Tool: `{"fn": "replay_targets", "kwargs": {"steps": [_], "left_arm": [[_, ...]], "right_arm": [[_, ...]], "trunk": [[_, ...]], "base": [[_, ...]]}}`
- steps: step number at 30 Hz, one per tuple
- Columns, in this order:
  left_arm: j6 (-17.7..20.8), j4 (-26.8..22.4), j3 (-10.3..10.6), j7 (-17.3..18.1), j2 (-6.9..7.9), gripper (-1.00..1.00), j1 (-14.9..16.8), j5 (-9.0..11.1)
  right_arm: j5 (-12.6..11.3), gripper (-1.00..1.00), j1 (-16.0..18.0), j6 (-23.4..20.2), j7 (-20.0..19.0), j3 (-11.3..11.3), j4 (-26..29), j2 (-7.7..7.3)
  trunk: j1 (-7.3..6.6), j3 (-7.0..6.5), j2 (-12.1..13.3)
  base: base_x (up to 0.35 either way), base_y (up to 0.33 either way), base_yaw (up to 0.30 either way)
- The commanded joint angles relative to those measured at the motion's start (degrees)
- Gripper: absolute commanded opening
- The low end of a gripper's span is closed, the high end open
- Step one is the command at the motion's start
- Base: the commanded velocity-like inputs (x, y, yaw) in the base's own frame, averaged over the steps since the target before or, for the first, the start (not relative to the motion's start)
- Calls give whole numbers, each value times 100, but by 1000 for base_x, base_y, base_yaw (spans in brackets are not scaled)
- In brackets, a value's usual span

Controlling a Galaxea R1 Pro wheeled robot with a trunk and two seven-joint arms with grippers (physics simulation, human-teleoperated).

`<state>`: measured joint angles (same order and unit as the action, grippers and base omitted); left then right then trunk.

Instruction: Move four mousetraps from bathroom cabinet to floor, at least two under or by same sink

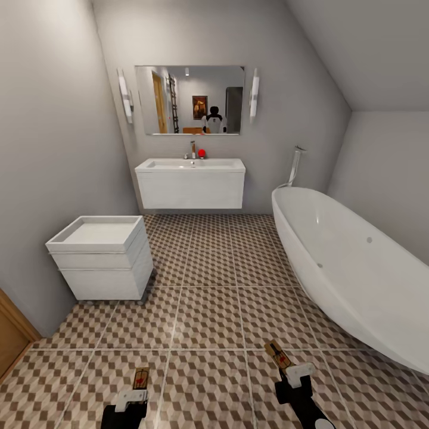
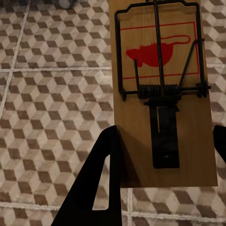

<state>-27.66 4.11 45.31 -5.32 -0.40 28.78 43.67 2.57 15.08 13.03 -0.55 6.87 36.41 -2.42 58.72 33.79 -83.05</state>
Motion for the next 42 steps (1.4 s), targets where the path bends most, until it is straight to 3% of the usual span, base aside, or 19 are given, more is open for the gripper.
{"fn": "replay_targets", "kwargs": {"steps": [1,30,42], "left_arm": [[-20,15,22,-48,-4,-100,5,-43],[-20,16,22,-48,1,-100,4,-43],[-20,17,22,-48,66,-100,5,-43]], "right_arm": [[15,-100,3,14,-1,10,-2,-4],[15,-100,3,15,2,16,-4,1],[15,-100,3,16,2,16,-7,5]], "trunk": [[1,5,-2],[1,5,-2],[1,5,-2]], "base": [[109,0,0],[121,0,0],[229,0,0]]}}
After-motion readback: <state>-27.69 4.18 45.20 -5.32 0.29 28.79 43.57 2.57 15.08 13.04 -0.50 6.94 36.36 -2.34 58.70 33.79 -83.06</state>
